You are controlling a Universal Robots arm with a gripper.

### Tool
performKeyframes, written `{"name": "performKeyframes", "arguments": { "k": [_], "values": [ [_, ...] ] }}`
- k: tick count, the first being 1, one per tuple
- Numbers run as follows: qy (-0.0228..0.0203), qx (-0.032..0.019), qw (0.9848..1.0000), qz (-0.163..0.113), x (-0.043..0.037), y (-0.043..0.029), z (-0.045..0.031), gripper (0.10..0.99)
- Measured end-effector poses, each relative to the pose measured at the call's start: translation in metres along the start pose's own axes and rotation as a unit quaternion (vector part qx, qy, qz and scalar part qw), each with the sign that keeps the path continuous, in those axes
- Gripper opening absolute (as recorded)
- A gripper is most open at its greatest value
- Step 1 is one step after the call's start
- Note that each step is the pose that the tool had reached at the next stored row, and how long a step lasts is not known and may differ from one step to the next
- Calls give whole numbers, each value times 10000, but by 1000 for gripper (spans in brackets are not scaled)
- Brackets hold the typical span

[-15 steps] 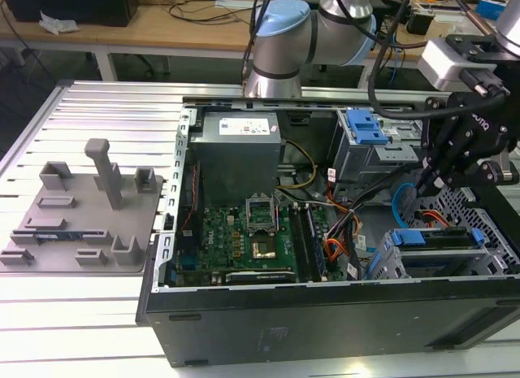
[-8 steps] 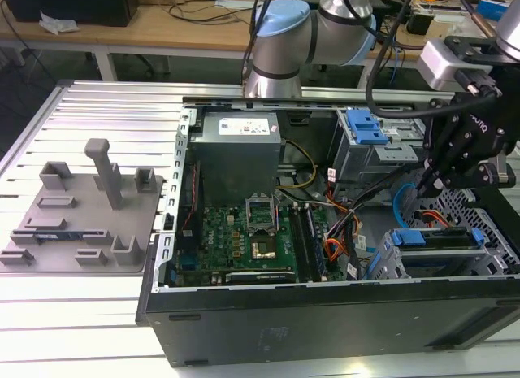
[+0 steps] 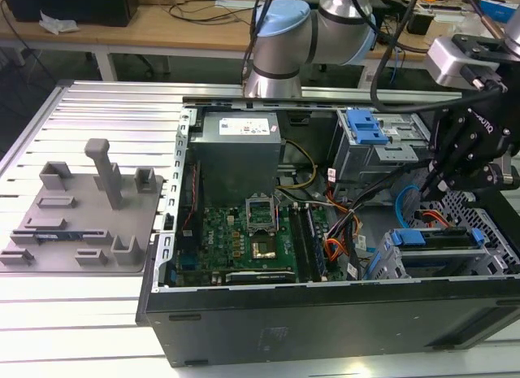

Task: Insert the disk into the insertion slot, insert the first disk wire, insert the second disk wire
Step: 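Insert the second disk wire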

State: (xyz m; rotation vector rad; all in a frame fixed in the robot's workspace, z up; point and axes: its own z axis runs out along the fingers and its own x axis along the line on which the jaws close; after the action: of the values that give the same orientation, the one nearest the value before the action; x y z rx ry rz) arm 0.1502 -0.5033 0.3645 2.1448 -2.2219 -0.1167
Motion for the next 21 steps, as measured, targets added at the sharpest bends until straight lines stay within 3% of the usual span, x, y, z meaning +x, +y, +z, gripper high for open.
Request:
{"name": "performKeyframes", "arguments": {
  "k": [4,8,12,16,19,21],
  "values": [
    [26,-206,9998,67,-1,-29,11,161],
    [33,-300,9995,110,-4,-110,18,161],
    [33,-301,9995,110,-1,-111,17,161],
    [20,-289,9995,109,77,-131,15,161],
    [-34,-132,9999,100,154,-135,20,161],
    [-42,-108,9999,98,177,-139,23,161]
  ]
}}
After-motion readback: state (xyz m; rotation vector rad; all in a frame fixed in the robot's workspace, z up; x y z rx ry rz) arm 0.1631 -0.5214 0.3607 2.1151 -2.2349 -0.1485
